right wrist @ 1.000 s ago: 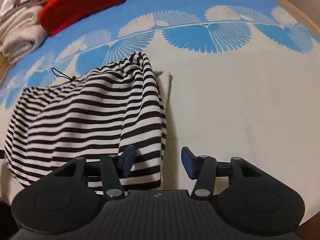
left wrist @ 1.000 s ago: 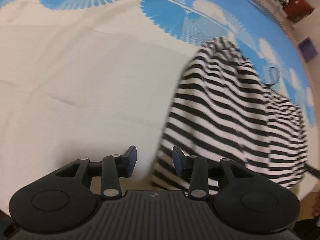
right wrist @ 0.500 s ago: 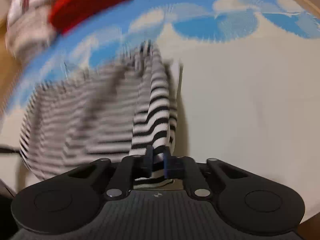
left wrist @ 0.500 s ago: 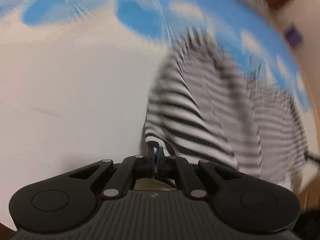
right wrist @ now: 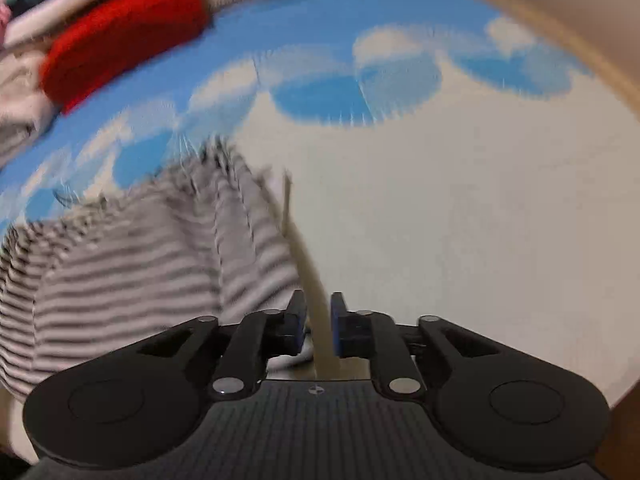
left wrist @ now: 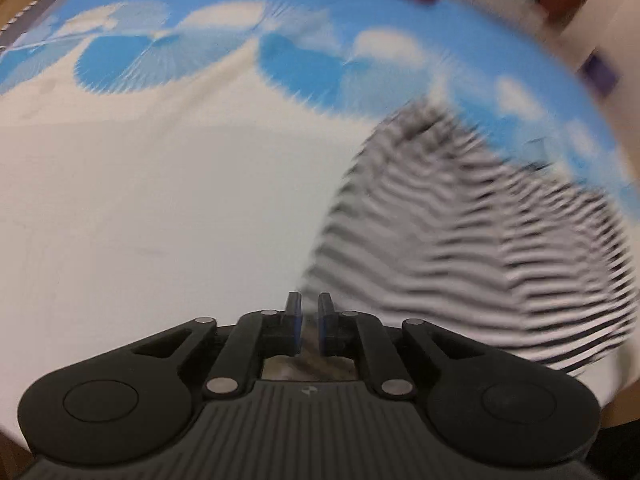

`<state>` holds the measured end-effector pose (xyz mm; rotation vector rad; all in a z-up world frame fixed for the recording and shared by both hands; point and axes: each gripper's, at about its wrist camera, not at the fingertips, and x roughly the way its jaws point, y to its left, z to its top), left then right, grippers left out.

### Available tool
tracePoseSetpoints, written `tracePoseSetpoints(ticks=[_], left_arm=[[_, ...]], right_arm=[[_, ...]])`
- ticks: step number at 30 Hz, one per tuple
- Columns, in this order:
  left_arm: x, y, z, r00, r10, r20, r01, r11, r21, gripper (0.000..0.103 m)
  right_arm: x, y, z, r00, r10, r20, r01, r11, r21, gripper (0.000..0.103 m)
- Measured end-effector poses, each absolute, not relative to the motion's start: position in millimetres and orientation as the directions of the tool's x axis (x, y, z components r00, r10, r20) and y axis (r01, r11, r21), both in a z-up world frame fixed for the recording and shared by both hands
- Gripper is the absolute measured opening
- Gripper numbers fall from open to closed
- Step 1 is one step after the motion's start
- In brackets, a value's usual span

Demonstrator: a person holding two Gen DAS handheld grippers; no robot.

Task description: Fold small clothes

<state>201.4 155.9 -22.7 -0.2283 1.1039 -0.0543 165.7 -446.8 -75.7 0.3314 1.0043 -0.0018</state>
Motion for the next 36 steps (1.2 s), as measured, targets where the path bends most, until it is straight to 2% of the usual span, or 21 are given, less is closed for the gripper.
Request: tracePoseSetpoints(ticks=[2, 7, 11, 16, 19, 22, 24, 26, 29, 31, 33, 36], left_arm=[[206.8, 137.9, -19.2, 0.466, -0.233, -0.854, -0.009, 0.964, -0.268, 0.01], [210.4, 98.1, -20.9, 0.451, -0.304, -0.84, 0.139, 0.953, -0.27, 0.012], [223.5, 77.9, -23.9, 0.459, -0.355, -0.815, 0.174, 0.935, -0.309, 0.012], [251.0, 58.8, -35.7, 0.432, -0.397, -0.81, 0.17, 0.918, -0.359, 0.021], [270.5, 44.8, -50.9, 0.422, -0.34, -0.84, 0.158, 0.94, -0.301, 0.021], [285.8, 47.0, -64.1, 0.469, -0.15, -0.871, 0.061, 0.989, -0.138, 0.026], [293.7, 60.8, -69.0, 0.472, -0.075, -0.878, -0.048, 0.993, -0.11, 0.018], [296.5, 75.6, -65.9, 0.494, -0.084, -0.865, -0.109, 0.981, -0.157, 0.017], [299.6, 87.5, -70.1, 0.464, -0.13, -0.876, -0.112, 0.973, -0.204, 0.018], [300.4, 88.2, -77.0, 0.417, -0.105, -0.903, -0.107, 0.981, -0.164, 0.018], [297.8, 91.1, -67.4, 0.469, -0.062, -0.881, -0.126, 0.983, -0.136, 0.018], [287.3, 100.6, -48.8, 0.552, -0.085, -0.829, -0.139, 0.972, -0.191, 0.021]], right_arm=[[167.2, -444.2, -71.7, 0.561, 0.226, -0.797, 0.099, 0.937, 0.336, 0.03], [174.5, -418.5, -87.9, 0.448, 0.336, -0.828, -0.058, 0.936, 0.348, 0.035], [175.6, -399.5, -106.5, 0.361, 0.244, -0.9, -0.127, 0.969, 0.212, 0.037], [180.4, -402.3, -98.4, 0.412, 0.24, -0.879, -0.107, 0.971, 0.215, 0.037], [182.1, -402.3, -86.5, 0.474, 0.227, -0.851, -0.093, 0.974, 0.209, 0.039], [182.9, -404.4, -79.6, 0.517, 0.231, -0.824, -0.07, 0.971, 0.228, 0.045], [182.8, -404.6, -77.6, 0.527, 0.228, -0.819, -0.063, 0.971, 0.23, 0.046], [184.6, -403.9, -79.3, 0.519, 0.224, -0.825, -0.063, 0.972, 0.224, 0.046], [186.2, -401.0, -88.1, 0.475, 0.189, -0.859, -0.071, 0.982, 0.177, 0.048], [187.5, -398.6, -100.6, 0.411, 0.118, -0.904, -0.069, 0.993, 0.099, 0.048], [188.0, -399.6, -105.7, 0.386, 0.08, -0.919, -0.054, 0.997, 0.064, 0.05], [186.0, -401.3, -94.5, 0.439, 0.094, -0.893, -0.037, 0.996, 0.087, 0.05]])
